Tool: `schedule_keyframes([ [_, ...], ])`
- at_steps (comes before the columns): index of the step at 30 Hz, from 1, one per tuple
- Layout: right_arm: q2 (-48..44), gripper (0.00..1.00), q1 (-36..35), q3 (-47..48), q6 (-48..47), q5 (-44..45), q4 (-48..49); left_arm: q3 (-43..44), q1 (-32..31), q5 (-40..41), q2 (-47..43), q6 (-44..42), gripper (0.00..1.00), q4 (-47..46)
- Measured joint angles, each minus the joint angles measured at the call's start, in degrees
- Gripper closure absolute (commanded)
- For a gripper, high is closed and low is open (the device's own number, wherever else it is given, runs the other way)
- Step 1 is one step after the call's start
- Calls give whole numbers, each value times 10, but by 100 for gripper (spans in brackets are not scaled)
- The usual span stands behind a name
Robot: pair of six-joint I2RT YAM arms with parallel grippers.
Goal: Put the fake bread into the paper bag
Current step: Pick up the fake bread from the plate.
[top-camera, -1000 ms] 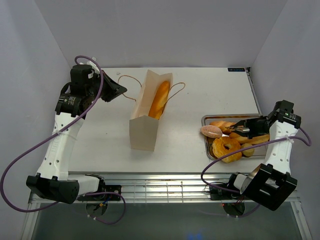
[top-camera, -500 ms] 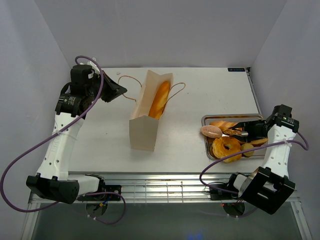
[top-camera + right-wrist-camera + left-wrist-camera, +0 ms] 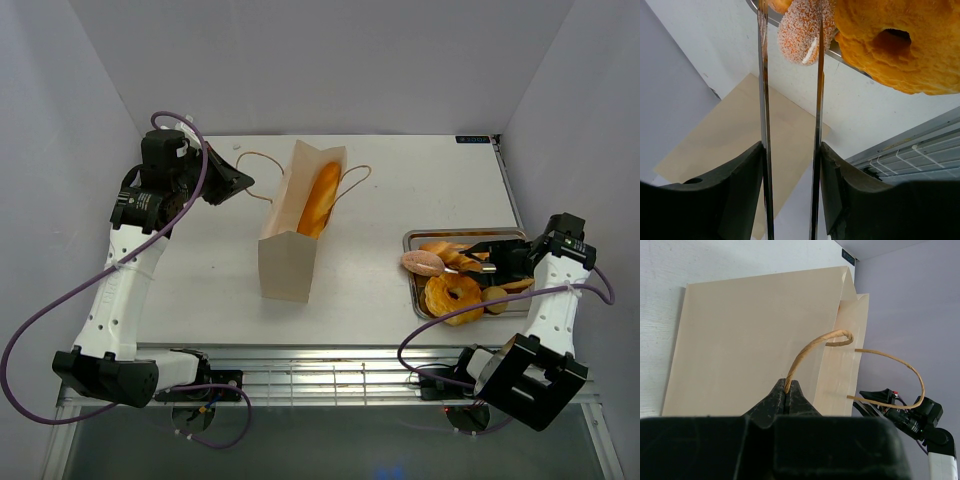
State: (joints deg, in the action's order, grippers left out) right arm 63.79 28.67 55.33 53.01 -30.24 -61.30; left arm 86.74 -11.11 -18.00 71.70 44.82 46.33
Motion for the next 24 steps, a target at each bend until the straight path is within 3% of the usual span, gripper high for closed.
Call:
schedule_keyframes([
  [24,25,48,6,-8,26,-4,52,14,0,0,14,-4,100,4],
])
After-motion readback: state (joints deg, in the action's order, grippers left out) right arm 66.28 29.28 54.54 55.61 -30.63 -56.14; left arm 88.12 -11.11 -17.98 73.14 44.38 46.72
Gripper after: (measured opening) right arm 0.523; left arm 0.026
